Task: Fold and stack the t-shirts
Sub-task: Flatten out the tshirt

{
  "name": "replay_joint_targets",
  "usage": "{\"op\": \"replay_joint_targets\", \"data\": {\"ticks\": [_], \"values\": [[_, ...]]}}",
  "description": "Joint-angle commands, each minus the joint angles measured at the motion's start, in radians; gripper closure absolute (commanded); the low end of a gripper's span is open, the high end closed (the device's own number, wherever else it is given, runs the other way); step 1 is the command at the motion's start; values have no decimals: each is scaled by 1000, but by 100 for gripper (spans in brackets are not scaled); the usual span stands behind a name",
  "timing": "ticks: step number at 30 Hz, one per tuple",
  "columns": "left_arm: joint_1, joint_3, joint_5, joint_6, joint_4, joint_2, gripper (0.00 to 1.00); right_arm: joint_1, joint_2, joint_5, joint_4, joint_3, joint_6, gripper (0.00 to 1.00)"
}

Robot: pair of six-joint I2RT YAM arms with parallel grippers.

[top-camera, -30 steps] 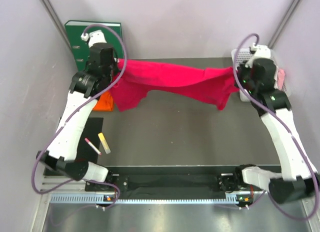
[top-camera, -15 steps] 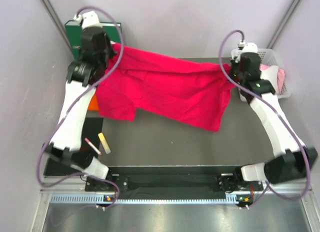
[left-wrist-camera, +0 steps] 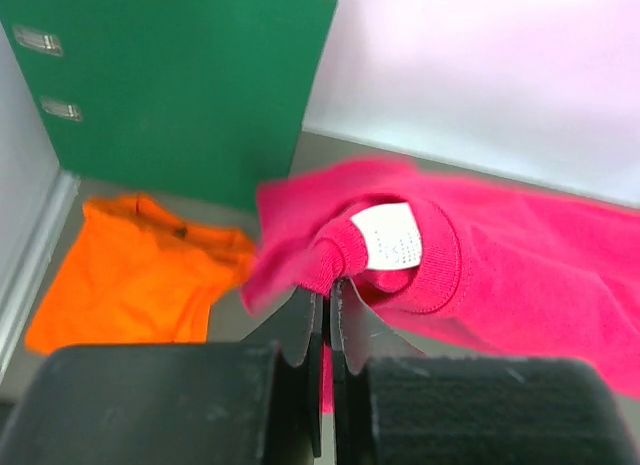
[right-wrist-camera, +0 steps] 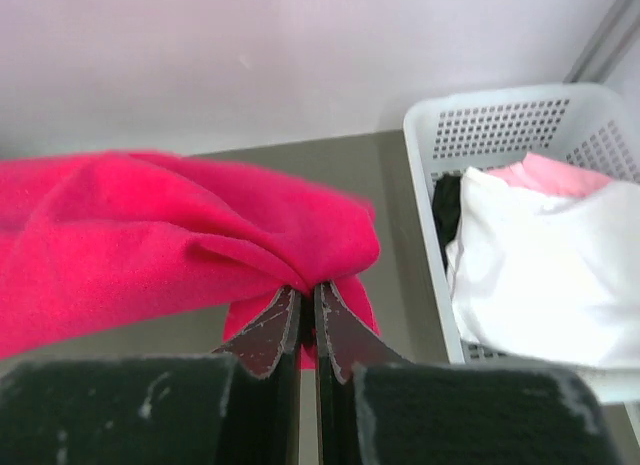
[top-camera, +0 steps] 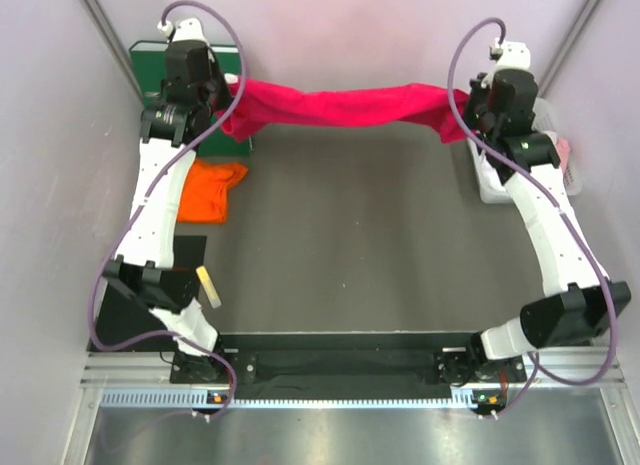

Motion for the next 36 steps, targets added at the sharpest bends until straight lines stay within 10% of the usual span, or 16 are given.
{"op": "replay_joint_targets", "data": {"ticks": [1,10,19,22,25,26,36], "values": [[7,-224,54,-53,16,-127,100,-12,-90,-28,-38,-175,15,100],[5,-810,164,-169,-86,-344,100,-10,-263,-165,-177,-725,149,100],[5,-960,161,-235,-353,-398,100,16,-384,-267,-351,-869,273,99],[5,-997,149,-258,-436,-409,34,18,-361,-287,-444,-811,278,57],[5,-998,129,-243,-438,-437,1,18,-369,-280,-469,-756,266,12],[5,-991,109,-231,-426,-452,1,16,-377,-266,-464,-731,258,1],[7,-735,-41,-111,-102,-259,6,-21,-61,-51,-196,-544,177,1]]}}
